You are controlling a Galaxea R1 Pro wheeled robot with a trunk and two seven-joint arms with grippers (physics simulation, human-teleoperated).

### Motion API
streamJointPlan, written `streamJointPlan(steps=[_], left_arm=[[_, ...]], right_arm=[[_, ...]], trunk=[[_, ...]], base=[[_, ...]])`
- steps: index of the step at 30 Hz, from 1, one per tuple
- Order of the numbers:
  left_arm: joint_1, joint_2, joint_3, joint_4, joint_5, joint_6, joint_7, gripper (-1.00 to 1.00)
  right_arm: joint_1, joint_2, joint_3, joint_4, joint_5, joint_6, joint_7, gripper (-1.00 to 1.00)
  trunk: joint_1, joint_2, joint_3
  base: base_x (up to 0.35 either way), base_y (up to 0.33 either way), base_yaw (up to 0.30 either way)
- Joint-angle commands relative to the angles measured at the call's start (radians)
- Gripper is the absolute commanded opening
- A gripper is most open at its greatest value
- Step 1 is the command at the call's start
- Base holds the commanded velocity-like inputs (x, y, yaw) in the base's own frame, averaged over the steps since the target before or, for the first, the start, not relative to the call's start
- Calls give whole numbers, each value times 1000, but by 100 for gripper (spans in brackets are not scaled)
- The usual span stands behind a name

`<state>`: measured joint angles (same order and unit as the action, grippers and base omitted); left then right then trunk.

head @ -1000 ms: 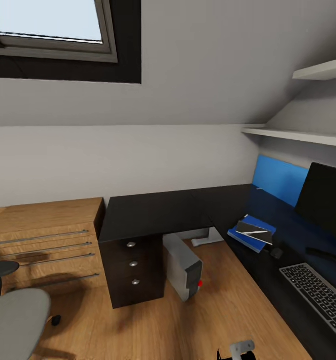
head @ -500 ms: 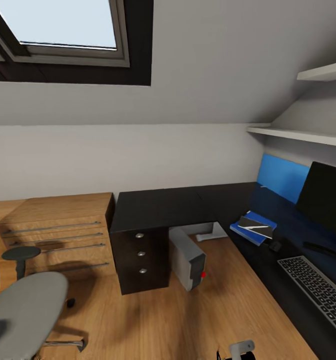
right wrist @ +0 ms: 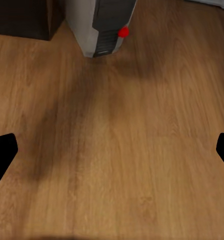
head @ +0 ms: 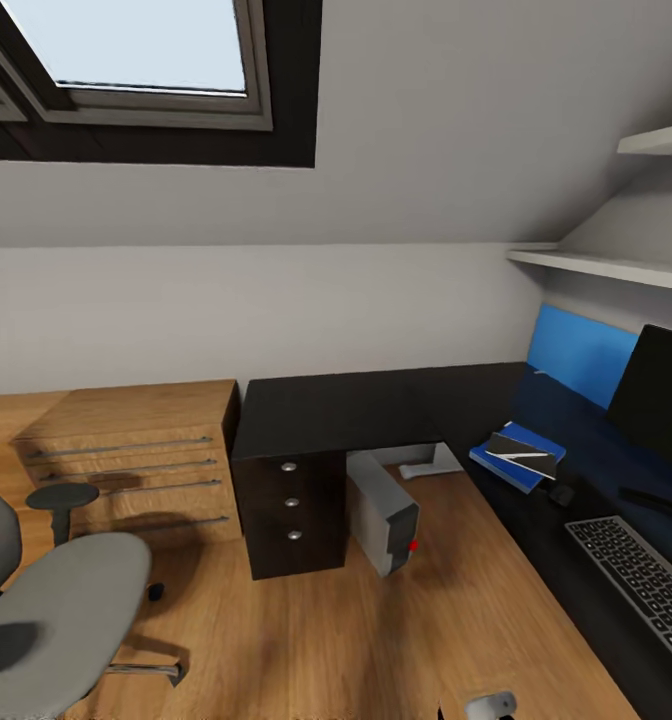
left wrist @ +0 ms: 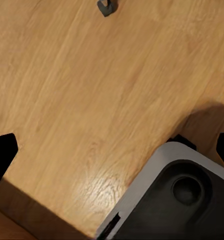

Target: In the bedroom, organize the workspace by keeping the computer under the desk, ensuring the monitor is on the desk, placing the keyboard on the desk next to the monitor, placing the mouse on the desk next to the keyboard, moving the folder from the swivel chair onto the desk next to the mouse, stacking the notebook on top of the folder with the pen on top of the notebook, and positioning the swivel chair next to the desk.

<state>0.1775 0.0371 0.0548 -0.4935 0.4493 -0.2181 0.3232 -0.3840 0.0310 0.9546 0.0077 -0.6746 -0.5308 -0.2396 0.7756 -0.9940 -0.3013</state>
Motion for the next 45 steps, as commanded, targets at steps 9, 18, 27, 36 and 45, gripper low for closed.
streamJointPlan(steps=[9,18,27,36,45], left_arm=[[0,9,-2,50,10,-7,-37,100],[0,3,-3,59,10,-35,-71,100],[-26,10,-1,53,12,-44,-100,100],[-115,9,-1,111,13,25,-102,100],[-120,9,-1,190,11,-57,-114,100]], right_arm=[[86,-14,8,9,-1,-253,-10,100],[116,-26,8,14,-7,-414,-15,100],[118,-21,7,14,-48,-482,-33,100],[118,-23,8,14,-137,-512,-60,100],[118,-18,10,11,-142,-504,-61,100]], trunk=[[-35,62,13],[-69,125,30],[-104,188,54],[-138,251,82],[-173,314,113]], base=[[-1,0,82],[0,0,148],[0,0,244],[0,0,263],[0,0,153]])
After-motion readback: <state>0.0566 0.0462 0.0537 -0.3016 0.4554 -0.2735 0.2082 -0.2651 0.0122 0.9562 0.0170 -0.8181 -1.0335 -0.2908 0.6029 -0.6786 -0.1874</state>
